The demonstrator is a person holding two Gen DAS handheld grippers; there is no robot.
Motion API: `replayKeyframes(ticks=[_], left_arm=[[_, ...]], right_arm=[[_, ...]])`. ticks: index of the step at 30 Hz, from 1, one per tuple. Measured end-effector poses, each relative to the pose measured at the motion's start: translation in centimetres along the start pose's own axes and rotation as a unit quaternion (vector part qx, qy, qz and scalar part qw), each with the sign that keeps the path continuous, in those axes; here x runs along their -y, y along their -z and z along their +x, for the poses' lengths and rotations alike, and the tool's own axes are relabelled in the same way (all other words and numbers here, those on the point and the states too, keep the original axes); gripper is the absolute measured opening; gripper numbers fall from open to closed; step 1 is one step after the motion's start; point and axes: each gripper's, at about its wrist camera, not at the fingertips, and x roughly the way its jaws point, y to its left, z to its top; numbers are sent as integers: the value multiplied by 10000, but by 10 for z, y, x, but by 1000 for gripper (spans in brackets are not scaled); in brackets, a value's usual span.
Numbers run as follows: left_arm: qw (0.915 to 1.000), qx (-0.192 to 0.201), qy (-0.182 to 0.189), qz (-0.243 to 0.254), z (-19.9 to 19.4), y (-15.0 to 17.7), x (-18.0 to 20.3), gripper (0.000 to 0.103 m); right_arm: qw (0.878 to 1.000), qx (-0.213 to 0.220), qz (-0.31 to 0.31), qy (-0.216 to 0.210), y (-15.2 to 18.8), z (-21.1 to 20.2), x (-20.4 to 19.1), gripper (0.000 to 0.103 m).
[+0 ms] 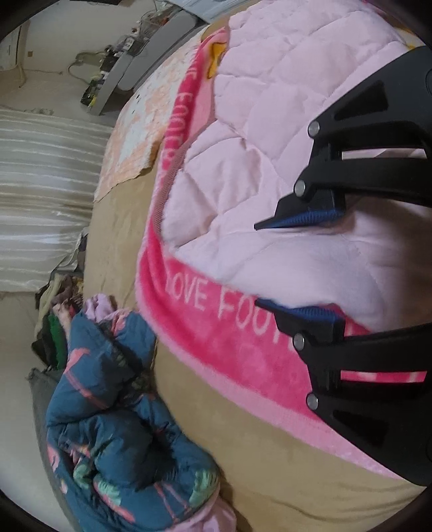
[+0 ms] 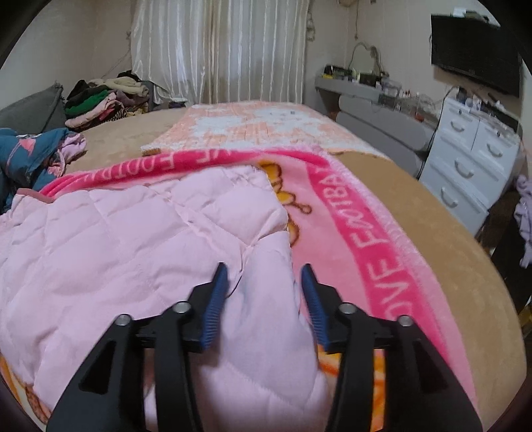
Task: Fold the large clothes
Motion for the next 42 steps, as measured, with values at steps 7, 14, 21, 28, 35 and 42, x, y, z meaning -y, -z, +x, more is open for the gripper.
replayKeyframes(ticks=[7,14,21,28,35,42], left_arm=[[9984,431,278,236,-60,13,20,48],[9946,-185,830,593,-58,70,68,61],[9945,-565,788,399,-16,70,65,65],[9931,-769,824,334,6,70,64,66],[9918,-893,875,260,3,67,63,66],[9911,-939,923,207,-25,58,55,84]], right_arm=[[9963,493,-419,-569,2,-42,-24,68],[9942,-50,-388,-998,6,-36,-45,74],[9905,-932,88,-1009,11,4,-37,83],[9886,-1048,173,-1065,22,26,-43,86],[9865,-1242,233,-1039,21,25,-41,86],[9878,-1110,304,-1048,10,-14,-40,95]])
